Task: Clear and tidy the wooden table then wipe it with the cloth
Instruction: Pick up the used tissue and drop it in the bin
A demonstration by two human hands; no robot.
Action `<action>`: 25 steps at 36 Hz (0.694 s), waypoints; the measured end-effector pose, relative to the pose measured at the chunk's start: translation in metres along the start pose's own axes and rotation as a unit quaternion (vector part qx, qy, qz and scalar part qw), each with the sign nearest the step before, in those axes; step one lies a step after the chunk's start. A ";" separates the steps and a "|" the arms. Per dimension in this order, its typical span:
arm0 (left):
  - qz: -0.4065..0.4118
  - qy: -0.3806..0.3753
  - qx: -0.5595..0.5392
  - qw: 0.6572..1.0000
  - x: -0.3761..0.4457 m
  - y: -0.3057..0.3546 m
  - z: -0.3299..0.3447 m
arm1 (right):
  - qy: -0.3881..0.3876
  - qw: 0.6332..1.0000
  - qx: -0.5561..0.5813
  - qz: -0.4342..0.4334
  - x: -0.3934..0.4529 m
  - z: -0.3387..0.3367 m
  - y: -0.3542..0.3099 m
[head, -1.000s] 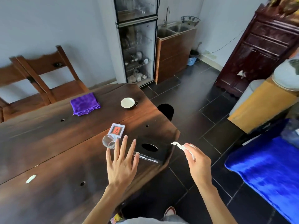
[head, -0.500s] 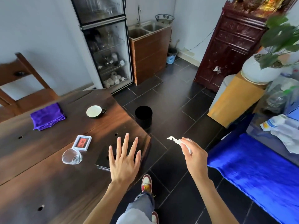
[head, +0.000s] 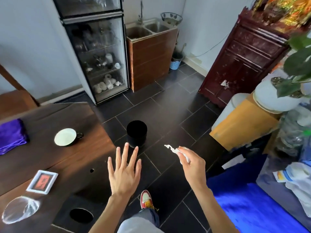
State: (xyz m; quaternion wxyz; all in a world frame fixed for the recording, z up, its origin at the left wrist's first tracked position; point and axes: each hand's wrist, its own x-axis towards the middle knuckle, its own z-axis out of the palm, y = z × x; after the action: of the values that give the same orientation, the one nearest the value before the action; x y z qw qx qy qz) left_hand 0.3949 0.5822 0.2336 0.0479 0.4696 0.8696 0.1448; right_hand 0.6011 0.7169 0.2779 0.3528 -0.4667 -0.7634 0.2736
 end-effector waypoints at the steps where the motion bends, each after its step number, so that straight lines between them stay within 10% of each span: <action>1: -0.008 0.000 -0.001 1.000 0.009 0.002 0.003 | -0.008 1.000 -0.001 0.000 0.014 0.003 0.003; 25: -0.179 0.022 0.014 0.984 0.205 0.030 0.062 | -0.217 0.973 0.038 -0.064 0.284 0.130 0.069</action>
State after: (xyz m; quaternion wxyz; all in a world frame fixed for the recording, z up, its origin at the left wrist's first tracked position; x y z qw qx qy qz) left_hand 0.3188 0.7810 0.1943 0.0475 0.3042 0.9423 0.1316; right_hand 0.4445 0.9914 0.2287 0.2132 -0.3328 -0.8389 0.3743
